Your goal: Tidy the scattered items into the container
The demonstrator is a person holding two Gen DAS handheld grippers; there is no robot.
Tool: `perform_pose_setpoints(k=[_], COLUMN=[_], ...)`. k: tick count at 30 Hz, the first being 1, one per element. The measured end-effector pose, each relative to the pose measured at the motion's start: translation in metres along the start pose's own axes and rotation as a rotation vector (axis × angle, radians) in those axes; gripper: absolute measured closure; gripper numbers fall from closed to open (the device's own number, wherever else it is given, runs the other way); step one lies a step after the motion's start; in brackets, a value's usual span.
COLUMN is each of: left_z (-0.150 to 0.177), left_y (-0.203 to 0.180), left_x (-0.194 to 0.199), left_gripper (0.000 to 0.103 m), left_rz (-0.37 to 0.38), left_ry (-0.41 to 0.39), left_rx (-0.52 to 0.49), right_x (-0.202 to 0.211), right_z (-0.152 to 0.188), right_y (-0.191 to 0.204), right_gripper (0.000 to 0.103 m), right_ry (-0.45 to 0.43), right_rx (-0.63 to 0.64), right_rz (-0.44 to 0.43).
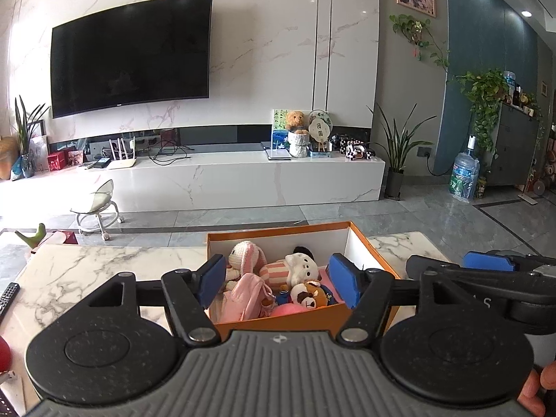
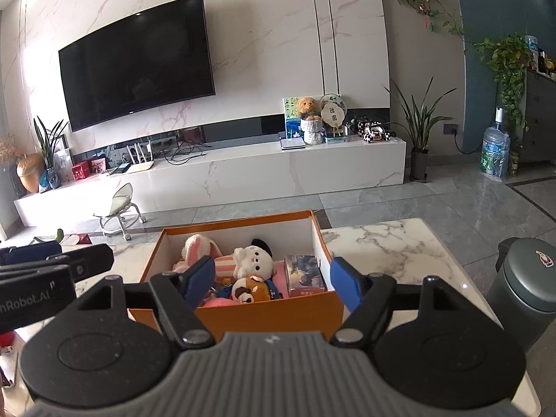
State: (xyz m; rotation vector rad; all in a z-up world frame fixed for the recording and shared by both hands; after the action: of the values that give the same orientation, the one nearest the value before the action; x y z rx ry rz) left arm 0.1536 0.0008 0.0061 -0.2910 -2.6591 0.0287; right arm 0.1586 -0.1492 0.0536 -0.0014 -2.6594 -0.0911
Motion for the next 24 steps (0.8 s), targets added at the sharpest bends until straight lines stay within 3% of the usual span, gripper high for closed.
perform_pose_setpoints(k=[4,13,24], left_z=[0.004,0.014,0.036], left_y=[0.004,0.003,0.014], left_x=[0.014,0.026,0.027], left_gripper=[0.013,0.013,0.012], left_rz=[-0.04,-0.101,-0.151], left_ry=[-0.035,-0.071,-0.059], left_rx=[-0.005,-0.025,0.018], right_x=[0.009,0.026,0.024], right_z=[0.005,0.019,0.038], right_y=[0.001,0.008,0.005], right_gripper=[0.026,0.013,0.013], right_ry=[-0.013,-0.055,-0.047], right_rx=[-0.005,-0.002,-0.036], right_rz=[0.006,0.004,0.071])
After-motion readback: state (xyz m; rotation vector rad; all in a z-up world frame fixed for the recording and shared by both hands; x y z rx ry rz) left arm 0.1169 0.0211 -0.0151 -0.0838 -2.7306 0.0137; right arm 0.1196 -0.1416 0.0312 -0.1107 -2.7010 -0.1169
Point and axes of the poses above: each gripper's, at about its wrist camera, not at the fingertips, and x roughly against the way its jaws point, y to its left, z to its underside, the point moved 10 cm from there along -x, roughly the way its jaws point, and after that the axes turned 6 degrees about z, right-handed, at the moved point
